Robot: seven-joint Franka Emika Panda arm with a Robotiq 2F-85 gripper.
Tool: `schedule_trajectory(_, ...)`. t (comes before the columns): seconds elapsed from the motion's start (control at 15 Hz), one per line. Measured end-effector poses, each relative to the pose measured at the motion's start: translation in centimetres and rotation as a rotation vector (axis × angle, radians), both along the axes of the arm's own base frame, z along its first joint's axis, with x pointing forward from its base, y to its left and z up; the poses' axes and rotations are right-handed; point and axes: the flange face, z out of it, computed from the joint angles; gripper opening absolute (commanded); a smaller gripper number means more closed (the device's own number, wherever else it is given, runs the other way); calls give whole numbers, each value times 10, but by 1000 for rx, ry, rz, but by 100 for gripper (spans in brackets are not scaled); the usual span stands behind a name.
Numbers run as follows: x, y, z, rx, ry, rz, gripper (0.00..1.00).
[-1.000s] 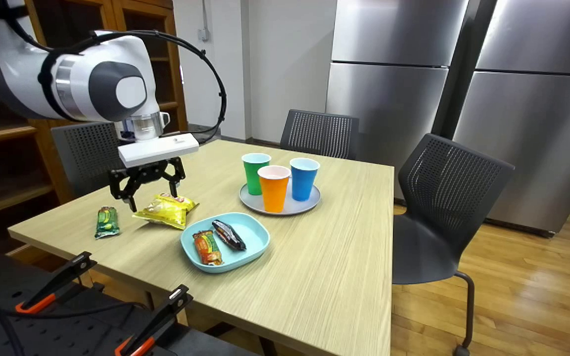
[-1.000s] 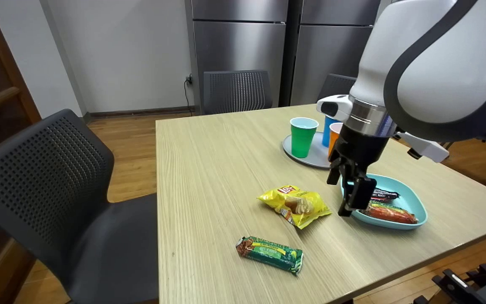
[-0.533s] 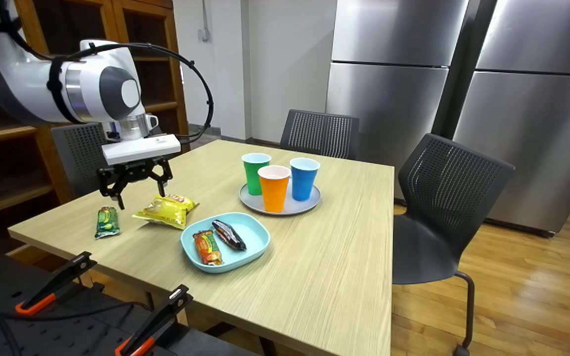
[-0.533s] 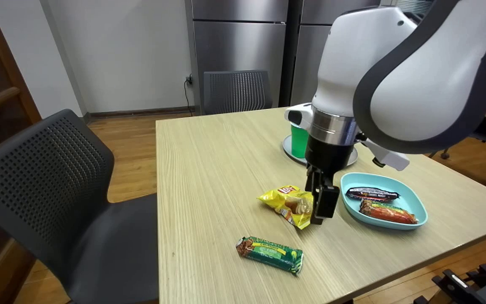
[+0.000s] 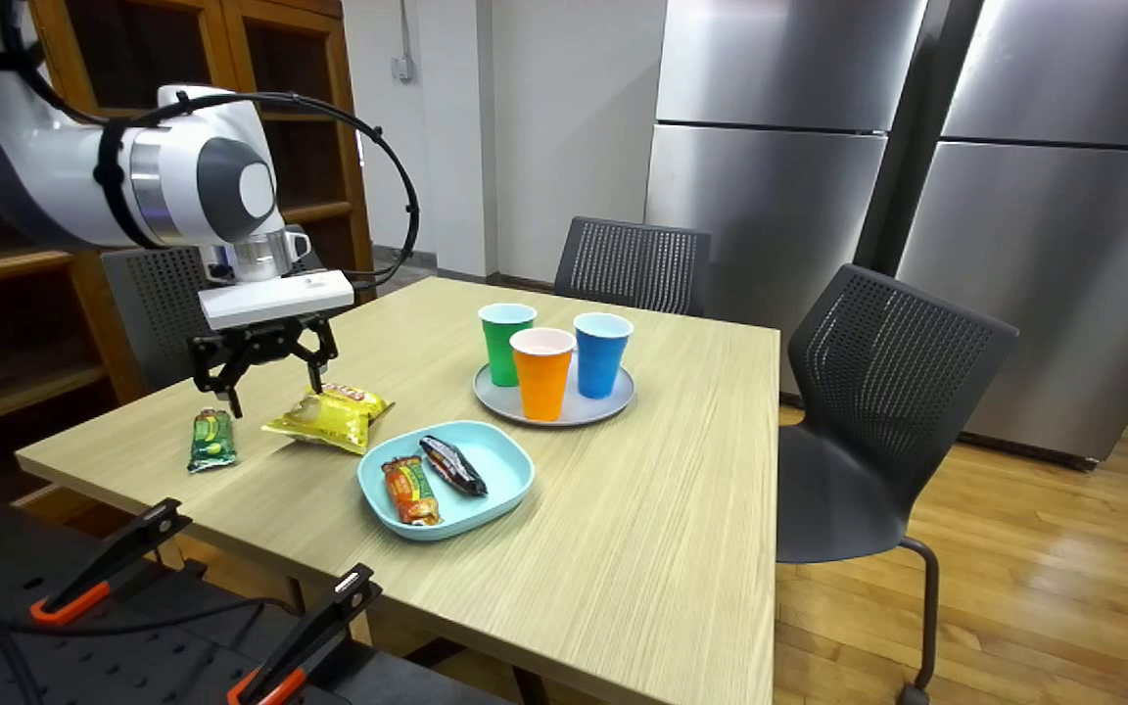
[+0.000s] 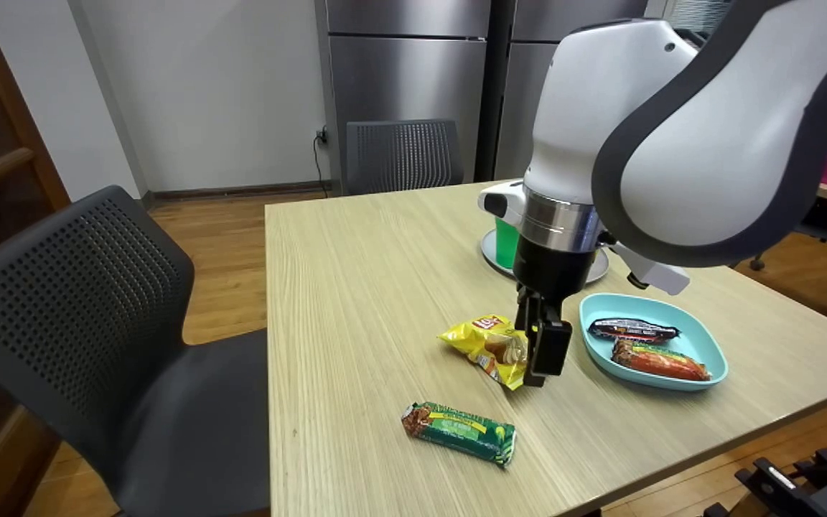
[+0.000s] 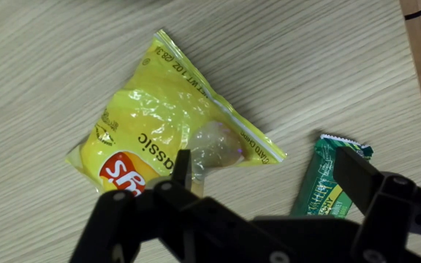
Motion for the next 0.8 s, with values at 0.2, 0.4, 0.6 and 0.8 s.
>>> schedule_trajectory(0.2, 0, 1, 0, 3, 1, -1, 100)
schedule_trajectory(0.4, -5, 14, 1, 19, 3, -24, 100)
schedule_trajectory(0.6, -13, 33, 3, 35, 8, -45, 100)
schedule_trajectory(0.8, -19, 49, 2, 38, 9, -79, 100)
